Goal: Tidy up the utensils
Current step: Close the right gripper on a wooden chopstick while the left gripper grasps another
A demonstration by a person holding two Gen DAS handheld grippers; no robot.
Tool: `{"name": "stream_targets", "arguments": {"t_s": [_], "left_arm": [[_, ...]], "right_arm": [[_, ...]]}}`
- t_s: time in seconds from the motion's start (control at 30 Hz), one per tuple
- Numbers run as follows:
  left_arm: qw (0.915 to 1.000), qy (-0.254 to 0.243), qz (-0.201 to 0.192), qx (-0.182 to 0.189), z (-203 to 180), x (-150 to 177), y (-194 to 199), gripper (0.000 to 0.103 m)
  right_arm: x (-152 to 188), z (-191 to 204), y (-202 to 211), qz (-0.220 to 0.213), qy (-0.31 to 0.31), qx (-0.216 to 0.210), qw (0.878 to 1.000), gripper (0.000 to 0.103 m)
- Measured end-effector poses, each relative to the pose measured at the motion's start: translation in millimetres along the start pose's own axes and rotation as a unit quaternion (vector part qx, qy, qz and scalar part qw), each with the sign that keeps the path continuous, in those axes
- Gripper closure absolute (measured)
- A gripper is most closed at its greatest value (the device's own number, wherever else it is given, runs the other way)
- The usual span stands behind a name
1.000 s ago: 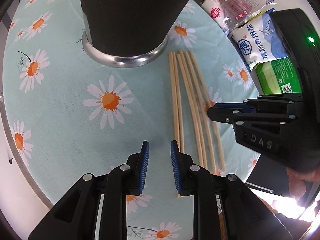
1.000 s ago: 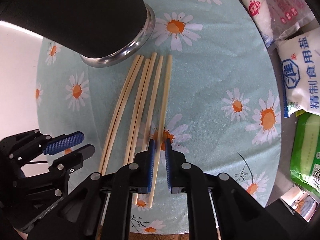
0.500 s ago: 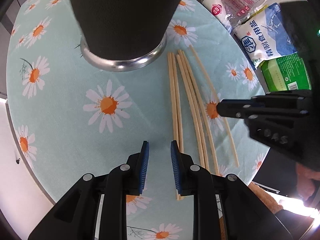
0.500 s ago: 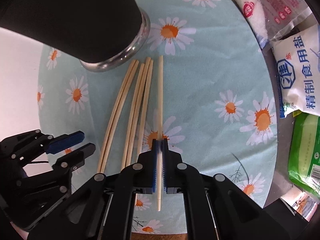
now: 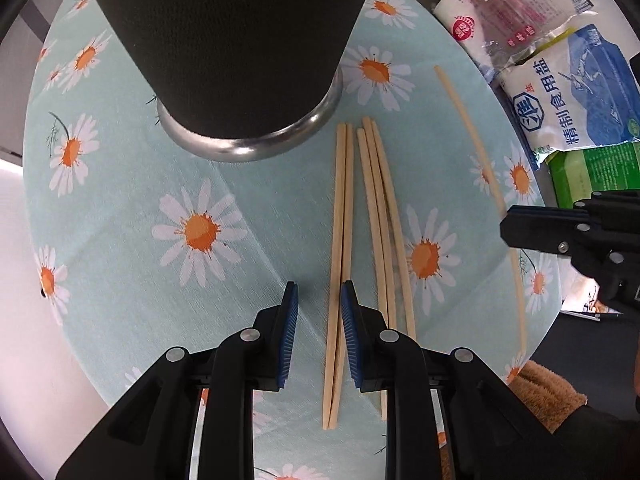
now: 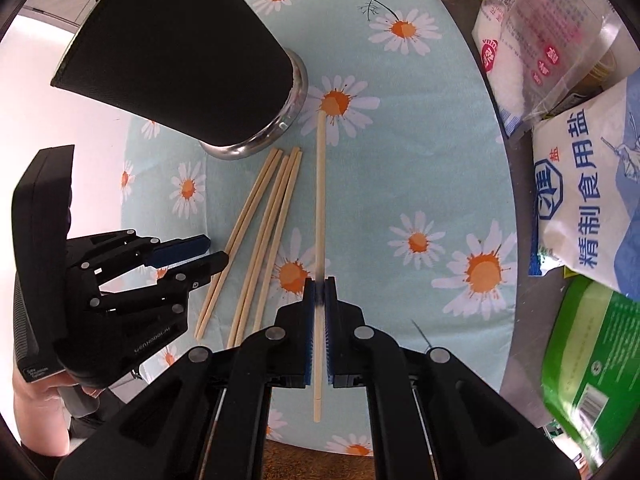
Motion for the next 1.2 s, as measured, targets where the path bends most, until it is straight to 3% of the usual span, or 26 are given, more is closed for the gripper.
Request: {"name": "stream_targets", "arguments": {"t_s": [0.33,0.57,0.87,1.07,1.2], "left_arm": [[0.9997,-0.004,0.007,-0.025,-14.7,-1.1,-7.6,0.082],[0.9994,-0.012,0.008,-0.031,-15.8,-3.3,-8.8,0.089],[0.9944,-0.039,0.017,-0.096,-31.4,-3.0,-12.6,0.09],[0.9939,-0.046,0.021,-0.098,-43.8,-4.8,-15.2,0.092],[0.9947,-0.048,0.009,-0.091,-38.7,-2.3,-15.8,0.099]], "right_arm": [[6.5,-20.3,8.7,0.007,0.009,-0.018,1.0,0.098],[13.1,-30.4,19.5,0.007,0.011,-0.018,1.0,0.098],[15.4,-30.6,13.0,0.013,0.008,-0.021,1.0,0.098],[15.6,-28.6,10.8,0.012,0.003,-0.028,1.0,0.098],[12.8,-26.0,15.7,0.006,-0.002,-0.036,0.999,0.098]]}}
Point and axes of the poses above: each gripper's, at about its wrist camera, not at the fingertips, and y roughly against the way its jaws point, z to its left, x to its underside, the point moved 8 cm from there along -y, roughly the way its jaws point, and after that the axes turned 6 degrees about y, right-handed, at the moved point
